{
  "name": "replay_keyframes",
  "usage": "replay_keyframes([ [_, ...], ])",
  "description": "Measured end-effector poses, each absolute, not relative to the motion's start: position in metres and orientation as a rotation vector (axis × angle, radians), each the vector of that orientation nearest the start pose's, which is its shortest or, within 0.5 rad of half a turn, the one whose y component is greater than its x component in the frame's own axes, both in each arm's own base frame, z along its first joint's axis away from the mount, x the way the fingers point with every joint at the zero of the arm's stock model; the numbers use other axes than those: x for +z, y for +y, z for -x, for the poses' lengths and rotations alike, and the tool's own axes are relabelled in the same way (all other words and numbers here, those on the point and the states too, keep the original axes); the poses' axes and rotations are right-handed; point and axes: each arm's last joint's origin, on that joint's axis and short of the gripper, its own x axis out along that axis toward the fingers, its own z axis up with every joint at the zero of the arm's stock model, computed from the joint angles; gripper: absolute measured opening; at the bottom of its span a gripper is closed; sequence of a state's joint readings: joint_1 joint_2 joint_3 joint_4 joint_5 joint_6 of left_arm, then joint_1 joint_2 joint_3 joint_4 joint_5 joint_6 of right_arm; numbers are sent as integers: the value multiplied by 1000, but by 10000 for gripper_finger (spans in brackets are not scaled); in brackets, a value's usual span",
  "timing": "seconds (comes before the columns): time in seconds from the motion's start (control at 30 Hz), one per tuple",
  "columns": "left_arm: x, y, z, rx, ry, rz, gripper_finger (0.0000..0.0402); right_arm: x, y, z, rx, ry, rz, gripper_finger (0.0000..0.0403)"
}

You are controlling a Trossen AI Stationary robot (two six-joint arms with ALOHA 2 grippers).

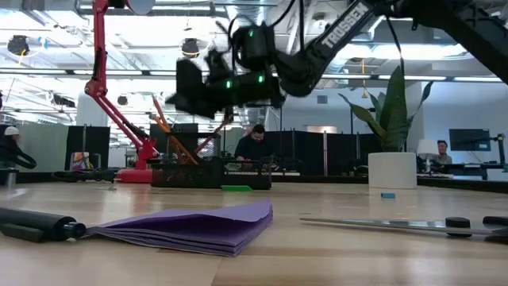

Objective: Pick and place office supplies into organizer
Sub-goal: Put the black pen into the black desk organizer

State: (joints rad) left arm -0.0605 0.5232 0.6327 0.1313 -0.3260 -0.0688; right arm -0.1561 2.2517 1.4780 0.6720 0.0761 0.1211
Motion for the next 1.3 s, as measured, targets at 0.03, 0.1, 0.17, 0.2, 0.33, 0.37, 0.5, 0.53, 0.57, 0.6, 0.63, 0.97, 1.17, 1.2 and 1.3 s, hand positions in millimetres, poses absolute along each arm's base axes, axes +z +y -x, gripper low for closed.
replay_keyframes([
  [0.03,343,2,-121,257,-231,115,209,179,-76,-492,-229,68,-123,157],
  [0.1,341,2,-122,258,-205,111,209,199,-69,-490,-207,34,-121,156],
  [0.17,338,2,-123,259,-175,108,209,220,-60,-485,-175,18,-121,152],
  [0.2,336,2,-123,256,-159,111,209,231,-55,-482,-152,20,-122,150],
  [0.33,326,0,-124,190,-56,137,209,275,-33,-462,-1,90,-129,141],
  [0.37,323,-1,-124,161,-25,152,209,286,-28,-455,46,119,-133,138],
  [0.5,311,-5,-128,35,112,213,209,316,-1,-423,247,288,-165,127],
  [0.53,308,-7,-129,-2,145,215,209,320,7,-414,304,343,-176,123],
  [0.57,305,-8,-131,-36,176,217,209,323,15,-405,359,397,-188,120],
  [0.6,302,-9,-134,-71,212,218,209,325,23,-398,399,446,-198,116],
  [0.63,298,-11,-137,-112,247,219,209,326,31,-390,430,493,-204,113],
  [0.97,252,-53,-182,-313,624,257,209,307,99,-369,421,709,-36,102],
  [1.17,215,-94,-203,-292,791,277,205,310,104,-366,429,701,-28,102],
  [1.2,210,-102,-207,-301,797,274,202,311,102,-366,424,697,-30,102],
  [1.3,193,-123,-217,-335,792,247,193,310,93,-369,402,703,-40,102],
])
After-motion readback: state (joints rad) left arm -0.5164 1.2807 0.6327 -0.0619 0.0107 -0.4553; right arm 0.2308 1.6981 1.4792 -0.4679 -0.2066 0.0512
